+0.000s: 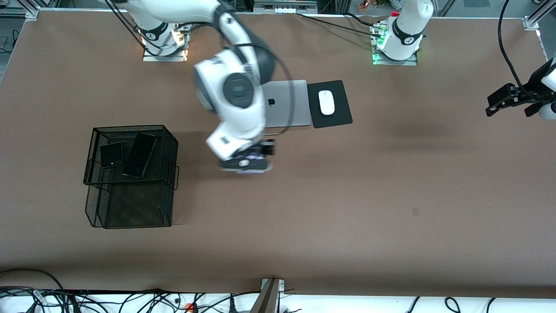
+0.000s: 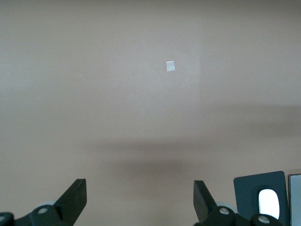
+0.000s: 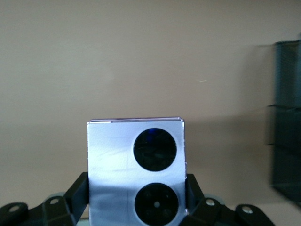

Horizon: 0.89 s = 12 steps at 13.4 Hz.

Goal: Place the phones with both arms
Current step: 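Lift and carry the white phone to the basket with the right gripper, then lower the white phone into the basket and open the right gripper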

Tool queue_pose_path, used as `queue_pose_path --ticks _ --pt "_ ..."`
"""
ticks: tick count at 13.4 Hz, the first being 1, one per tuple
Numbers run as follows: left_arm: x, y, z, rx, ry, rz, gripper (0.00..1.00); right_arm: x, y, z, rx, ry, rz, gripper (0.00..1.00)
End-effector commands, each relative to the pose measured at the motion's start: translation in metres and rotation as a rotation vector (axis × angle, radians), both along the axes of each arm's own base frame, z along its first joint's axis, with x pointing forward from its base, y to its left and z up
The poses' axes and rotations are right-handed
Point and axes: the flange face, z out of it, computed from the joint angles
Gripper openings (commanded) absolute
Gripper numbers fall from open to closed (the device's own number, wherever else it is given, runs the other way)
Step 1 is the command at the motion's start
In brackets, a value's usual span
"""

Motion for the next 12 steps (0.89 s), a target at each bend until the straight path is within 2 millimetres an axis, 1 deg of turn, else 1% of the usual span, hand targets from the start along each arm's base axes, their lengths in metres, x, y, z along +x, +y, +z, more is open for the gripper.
queue_pose_path --ticks 1,2,4,6,7,8,10,11,12 --pt "-0.001 0.001 0.005 -0.002 -0.005 -0.002 1.00 0.016 -0.098 0.010 0.018 0.061 0.048 0.00" --pt "-0.001 0.000 0.005 -0.002 -0.005 -0.003 1.00 0.028 -0.129 0.015 0.008 0.054 0.082 0.00" --pt "-0.001 0.001 0.005 -0.002 -0.005 -0.002 1.00 0.052 -0.196 0.015 0.027 0.056 0.109 0.00" --pt "-0.001 0.001 0.005 -0.004 -0.005 -0.001 1.00 0.070 -0.259 0.005 0.017 0.069 0.183 0.00" --pt "-0.001 0.001 0.005 -0.004 -0.005 -0.001 1.00 0.078 -0.290 -0.004 0.020 0.073 0.206 0.00" --pt "-0.001 0.001 0.004 -0.004 -0.003 -0.001 1.00 0.085 -0.320 -0.018 0.039 0.086 0.201 0.00" --pt "-0.001 0.001 0.005 -0.004 -0.005 -0.001 1.00 0.098 -0.364 -0.042 0.068 0.085 0.175 0.00" --pt "-0.001 0.001 0.005 -0.004 -0.005 -0.001 1.00 0.107 -0.380 -0.055 0.053 0.053 0.172 0.00" --pt "-0.001 0.001 0.004 -0.004 -0.003 -0.001 1.00 0.113 -0.389 -0.067 0.048 0.028 0.189 0.00"
